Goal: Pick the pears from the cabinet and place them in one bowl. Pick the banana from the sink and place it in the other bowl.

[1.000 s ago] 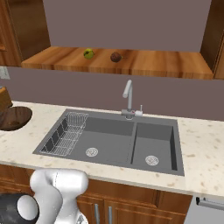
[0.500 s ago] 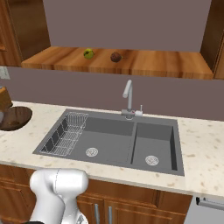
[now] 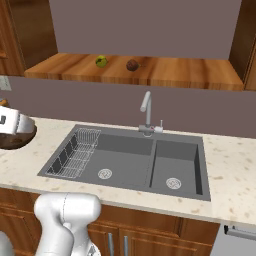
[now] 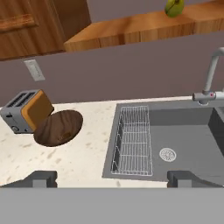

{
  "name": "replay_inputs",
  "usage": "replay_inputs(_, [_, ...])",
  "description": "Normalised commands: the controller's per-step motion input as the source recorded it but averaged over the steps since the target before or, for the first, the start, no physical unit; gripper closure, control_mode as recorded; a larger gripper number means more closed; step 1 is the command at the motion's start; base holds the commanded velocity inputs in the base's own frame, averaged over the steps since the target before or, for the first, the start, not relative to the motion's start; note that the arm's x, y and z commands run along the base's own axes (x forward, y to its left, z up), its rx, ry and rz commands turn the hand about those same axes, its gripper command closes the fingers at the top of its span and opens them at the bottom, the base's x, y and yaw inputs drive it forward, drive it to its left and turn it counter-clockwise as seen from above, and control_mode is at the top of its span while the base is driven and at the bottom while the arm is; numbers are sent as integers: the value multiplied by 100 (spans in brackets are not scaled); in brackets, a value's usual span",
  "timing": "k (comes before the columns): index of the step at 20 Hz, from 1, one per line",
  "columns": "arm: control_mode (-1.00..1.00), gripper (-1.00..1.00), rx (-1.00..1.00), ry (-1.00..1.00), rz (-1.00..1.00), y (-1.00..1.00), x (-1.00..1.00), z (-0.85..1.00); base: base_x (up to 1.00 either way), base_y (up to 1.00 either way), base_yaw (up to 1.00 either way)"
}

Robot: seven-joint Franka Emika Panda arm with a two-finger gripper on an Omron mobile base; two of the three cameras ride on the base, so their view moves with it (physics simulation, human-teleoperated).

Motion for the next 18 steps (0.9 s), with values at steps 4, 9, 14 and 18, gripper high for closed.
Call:
replay_inputs(4, [-100, -100, 0, -17, 0, -96, 0, 66, 0, 0, 0])
replay_inputs(9, [-100, -100, 0, -12, -1, -83, 4, 63, 0, 0, 0])
replay_inputs(14, [-100, -100, 0, -2, -5, -42, 27, 76, 0, 0, 0])
replay_inputs(18, [-100, -100, 0, 0, -8, -21, 34, 64, 0, 0, 0])
